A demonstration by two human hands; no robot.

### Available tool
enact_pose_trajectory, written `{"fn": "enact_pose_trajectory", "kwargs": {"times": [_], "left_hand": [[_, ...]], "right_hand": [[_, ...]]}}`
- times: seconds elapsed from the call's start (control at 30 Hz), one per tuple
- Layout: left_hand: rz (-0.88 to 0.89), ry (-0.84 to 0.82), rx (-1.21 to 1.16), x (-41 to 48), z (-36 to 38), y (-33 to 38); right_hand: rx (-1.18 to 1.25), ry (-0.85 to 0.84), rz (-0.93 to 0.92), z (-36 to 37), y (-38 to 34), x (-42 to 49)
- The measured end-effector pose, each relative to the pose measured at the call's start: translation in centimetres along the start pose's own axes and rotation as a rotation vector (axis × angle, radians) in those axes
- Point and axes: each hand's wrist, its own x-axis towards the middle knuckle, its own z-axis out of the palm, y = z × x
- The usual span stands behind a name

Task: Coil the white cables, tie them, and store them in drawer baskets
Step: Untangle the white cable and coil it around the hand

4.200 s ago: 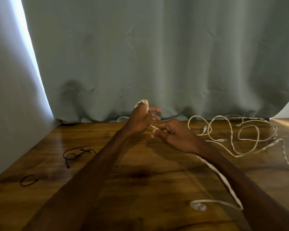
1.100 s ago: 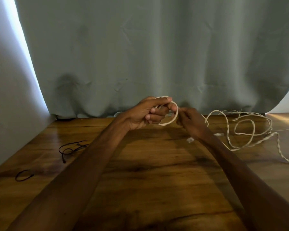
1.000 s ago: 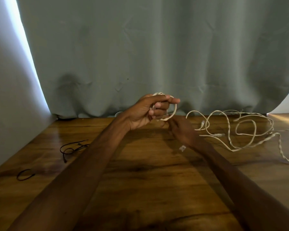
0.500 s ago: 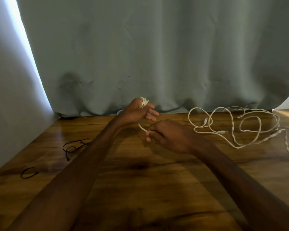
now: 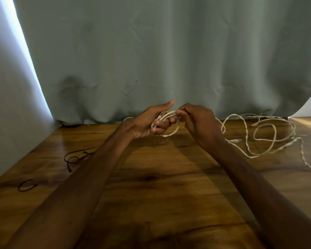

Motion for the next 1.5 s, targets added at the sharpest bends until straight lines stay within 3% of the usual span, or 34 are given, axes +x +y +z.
{"fn": "enact_pose_trajectory", "kwargs": {"times": [0.13, 0.27, 0.43, 0.57, 0.7, 0.87, 1.33, 1.5], "left_hand": [[0.063, 0.126, -0.059, 0.1, 0.5, 0.3], [0.040, 0.049, -0.278, 1.0, 2.1, 0.4], [0.002, -0.070, -0.458, 2.2, 4.3, -0.3], [-0.056, -0.092, -0.467, 2.4, 5.4, -1.5], [-0.084, -0.005, -0.371, 2.4, 6.1, -1.3], [-0.073, 0.161, -0.229, 2.9, 6.8, -0.6], [0.099, 0.857, -0.097, 4.3, 9.2, -2.5], [0.176, 1.160, 0.169, 4.2, 7.6, -3.0]], "right_hand": [[-0.017, 0.073, 0.099, 1.6, -0.8, -0.3], [0.033, 0.194, 0.186, 2.4, -1.4, -0.5], [0.665, 0.178, 0.570, 3.0, -1.1, -0.5], [0.773, 0.209, 0.772, 3.1, -0.9, -0.7], [0.547, 0.352, 0.622, 3.4, 0.1, -1.3], [0.452, 0.383, 0.576, 3.3, 0.3, -1.0], [0.109, 0.398, 0.413, 4.1, 0.9, -1.6], [0.033, 0.404, 0.351, 4.5, 0.1, -1.6]]}}
